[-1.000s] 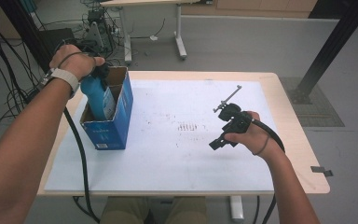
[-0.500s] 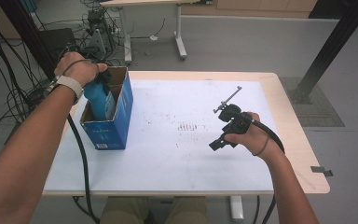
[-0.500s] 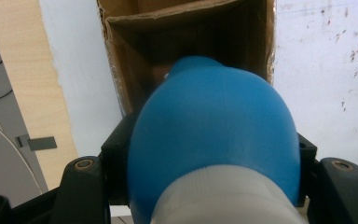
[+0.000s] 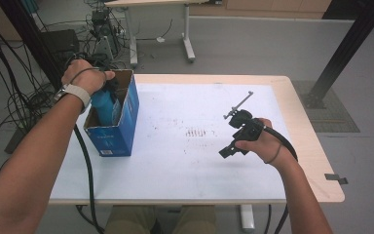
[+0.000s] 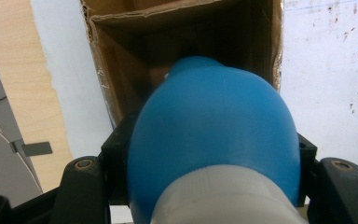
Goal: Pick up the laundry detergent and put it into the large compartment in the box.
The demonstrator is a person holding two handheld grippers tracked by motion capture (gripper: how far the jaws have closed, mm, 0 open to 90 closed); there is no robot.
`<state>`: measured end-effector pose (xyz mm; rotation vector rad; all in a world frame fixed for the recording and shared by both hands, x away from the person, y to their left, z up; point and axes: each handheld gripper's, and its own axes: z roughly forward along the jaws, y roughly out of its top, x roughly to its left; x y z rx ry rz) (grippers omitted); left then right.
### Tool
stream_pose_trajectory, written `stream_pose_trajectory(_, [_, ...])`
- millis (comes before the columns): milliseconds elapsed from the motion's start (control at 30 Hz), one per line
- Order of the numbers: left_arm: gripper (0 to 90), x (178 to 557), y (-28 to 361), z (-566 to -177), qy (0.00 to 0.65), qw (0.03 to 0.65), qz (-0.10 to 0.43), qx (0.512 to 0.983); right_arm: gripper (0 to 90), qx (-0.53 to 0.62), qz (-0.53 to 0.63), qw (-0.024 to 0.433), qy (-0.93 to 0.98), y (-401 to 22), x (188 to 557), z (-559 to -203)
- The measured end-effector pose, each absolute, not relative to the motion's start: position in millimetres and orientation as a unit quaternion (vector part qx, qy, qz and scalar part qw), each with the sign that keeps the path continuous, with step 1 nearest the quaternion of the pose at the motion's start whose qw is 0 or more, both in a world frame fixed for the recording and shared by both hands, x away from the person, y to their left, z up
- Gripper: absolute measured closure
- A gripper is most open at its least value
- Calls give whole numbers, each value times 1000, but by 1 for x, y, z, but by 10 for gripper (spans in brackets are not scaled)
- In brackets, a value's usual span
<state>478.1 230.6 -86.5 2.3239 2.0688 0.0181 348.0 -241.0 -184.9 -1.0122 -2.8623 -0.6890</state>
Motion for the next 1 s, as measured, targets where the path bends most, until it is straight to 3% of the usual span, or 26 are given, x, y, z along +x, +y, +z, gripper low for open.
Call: stream_pose_trajectory(1000, [384, 479, 222, -111, 659, 10, 12, 752, 119, -329, -221, 17, -918, -242, 348, -188])
